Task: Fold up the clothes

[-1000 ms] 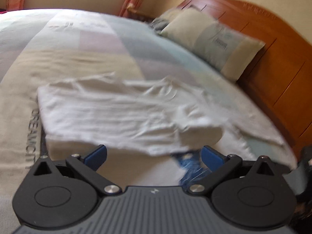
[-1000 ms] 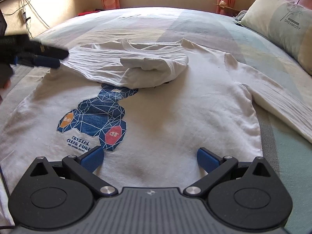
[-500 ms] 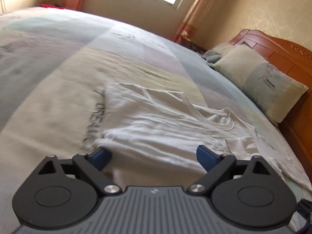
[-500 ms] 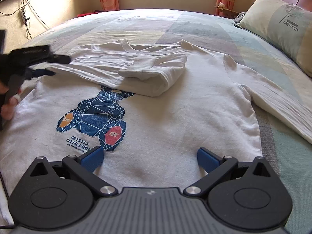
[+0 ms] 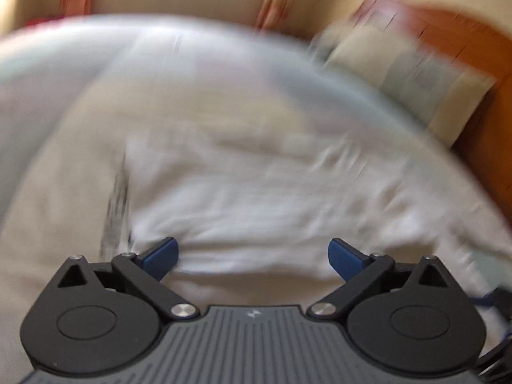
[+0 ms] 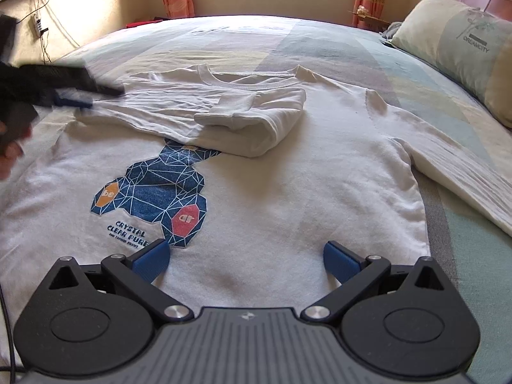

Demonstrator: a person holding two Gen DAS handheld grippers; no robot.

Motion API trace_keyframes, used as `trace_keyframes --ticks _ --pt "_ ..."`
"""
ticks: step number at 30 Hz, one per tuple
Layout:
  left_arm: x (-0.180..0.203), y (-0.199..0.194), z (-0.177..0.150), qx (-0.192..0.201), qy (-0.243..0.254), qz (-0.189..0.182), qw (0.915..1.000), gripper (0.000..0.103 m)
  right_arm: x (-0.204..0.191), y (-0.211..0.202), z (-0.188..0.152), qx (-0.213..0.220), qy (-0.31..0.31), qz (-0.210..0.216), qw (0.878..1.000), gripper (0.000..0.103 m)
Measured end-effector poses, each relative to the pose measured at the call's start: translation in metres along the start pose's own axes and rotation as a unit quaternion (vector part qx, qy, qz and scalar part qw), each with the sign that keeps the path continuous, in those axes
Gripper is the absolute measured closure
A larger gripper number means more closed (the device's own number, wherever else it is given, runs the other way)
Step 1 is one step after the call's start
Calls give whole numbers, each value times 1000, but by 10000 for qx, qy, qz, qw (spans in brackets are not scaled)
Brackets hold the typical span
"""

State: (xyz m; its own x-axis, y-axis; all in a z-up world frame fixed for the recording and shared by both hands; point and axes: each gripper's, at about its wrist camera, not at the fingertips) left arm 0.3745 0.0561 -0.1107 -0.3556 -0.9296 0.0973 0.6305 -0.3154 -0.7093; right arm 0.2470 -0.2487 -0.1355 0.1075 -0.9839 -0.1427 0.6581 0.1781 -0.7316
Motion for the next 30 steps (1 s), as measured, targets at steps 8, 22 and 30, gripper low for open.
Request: trace_keyframes --ticks 8,22,30 --pt "38 -35 4 319 1065 -241 9935 3 -1 2 13 71 40 -169 9998 0" --pt "4 -34 -23 288 653 -523 9961 2 -43 52 93 188 -1060 -1306 9856 0" --pt "4 -40 -23 417 676 -598 9950 2 -64 80 106 108 -1473 -1545 9769 0"
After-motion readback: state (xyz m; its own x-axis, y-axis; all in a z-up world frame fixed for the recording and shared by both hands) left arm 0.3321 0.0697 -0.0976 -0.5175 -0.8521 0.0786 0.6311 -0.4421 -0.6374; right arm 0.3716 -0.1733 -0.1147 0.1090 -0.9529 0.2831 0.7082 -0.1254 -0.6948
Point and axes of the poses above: each gripper's, at about its wrist camera, not at the fingertips, and y roughly the way its jaws point, x to its right, z to its top, and after that the axes turned 10 degrees about y, right-handed
